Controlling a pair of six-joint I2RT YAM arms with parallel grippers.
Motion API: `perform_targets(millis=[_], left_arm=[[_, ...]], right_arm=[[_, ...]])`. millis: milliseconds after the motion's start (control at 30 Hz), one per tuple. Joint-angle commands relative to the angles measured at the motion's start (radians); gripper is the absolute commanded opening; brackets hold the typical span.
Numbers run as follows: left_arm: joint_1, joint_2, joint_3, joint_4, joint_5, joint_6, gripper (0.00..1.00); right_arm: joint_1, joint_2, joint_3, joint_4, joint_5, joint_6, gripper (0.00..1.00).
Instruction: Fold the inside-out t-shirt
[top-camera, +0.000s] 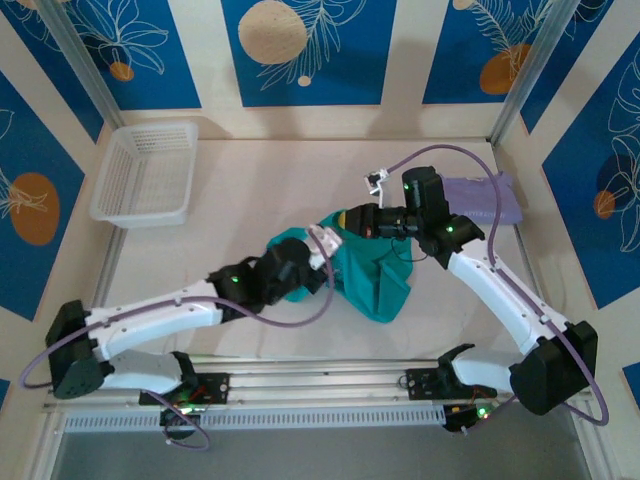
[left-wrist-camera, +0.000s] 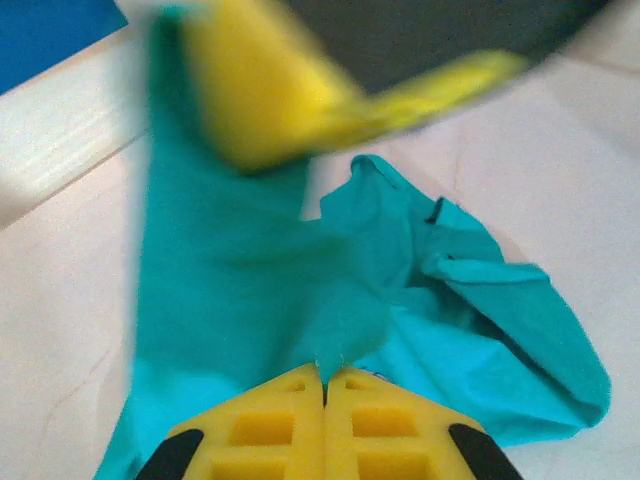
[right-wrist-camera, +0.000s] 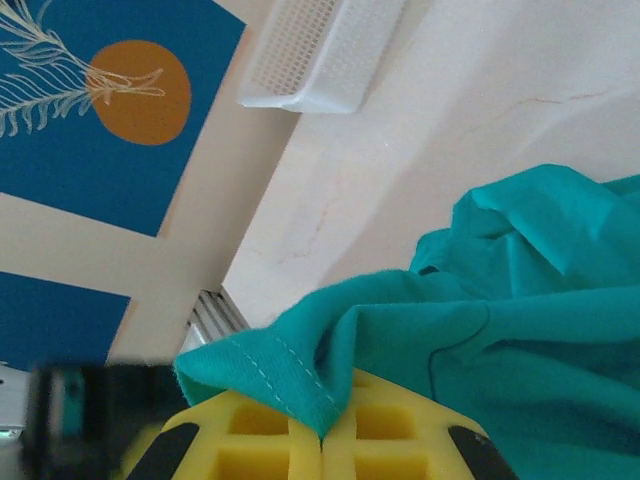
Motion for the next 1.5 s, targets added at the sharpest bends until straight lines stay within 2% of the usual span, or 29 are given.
perform_targets(millis=[0,133,200,300,433,567,633,733,800,1033,1133,1267,1367,1467], left_arm=[[0.194,-0.131,-0.03,-0.015,0.396,-0.165,0.0],[0.363,-0.216,-0.055,-0.025,0.67,-0.264,0.0],[0.434,-0.232,-0.062,-0.02,0.742,-0.317,0.0],[0.508,-0.216,-0.063,-0.036,0.761,-0.372,0.0],[0.529,-0.176,-0.08,-0.015,0.761,-0.382,0.0],[0.534,-0.152,-0.15,0.174,0.875,-0.462,0.0],[0.537,-0.15,-0.187,0.31,0.941,-0.536,0.0],[0.538,-0.149,-0.218,0.478,1.033,-0.627,0.0],[0.538,-0.143,-0.226,0.558,1.08,-0.665,0.0],[0.541,-0.113,-0.22,0.662,1.153,-0.708,0.0],[0.541,-0.108,-0.211,0.655,1.162,-0.694,0.0],[0.541,-0.113,-0.192,0.587,1.158,-0.65,0.0],[0.542,-0.118,-0.18,0.54,1.153,-0.62,0.0],[0.541,-0.123,-0.171,0.507,1.149,-0.6,0.0]], right_arm=[[-0.007,-0.03,0.063,-0.128,0.007,-0.17,0.0],[-0.023,-0.022,0.091,-0.209,-0.02,-0.268,0.0],[-0.027,-0.021,0.094,-0.213,-0.064,-0.3,0.0],[-0.037,-0.015,0.078,-0.175,-0.181,-0.3,0.0],[-0.053,0.004,0.029,-0.052,-0.379,-0.242,0.0],[-0.062,0.02,-0.015,0.09,-0.468,-0.134,0.0],[-0.071,0.027,-0.008,0.05,-0.411,-0.131,0.02],[-0.066,0.042,0.035,-0.139,-0.123,-0.207,0.08],[-0.059,0.048,0.034,-0.177,-0.029,-0.23,0.12],[-0.02,0.028,0.023,-0.172,0.006,-0.308,0.21],[0.005,-0.026,0.024,-0.188,0.106,-0.359,0.25],[0.052,-0.17,-0.025,-0.152,0.235,-0.448,0.28],[0.122,-0.261,-0.064,-0.092,0.24,-0.516,0.29],[0.214,-0.275,-0.063,-0.078,0.246,-0.586,0.29]])
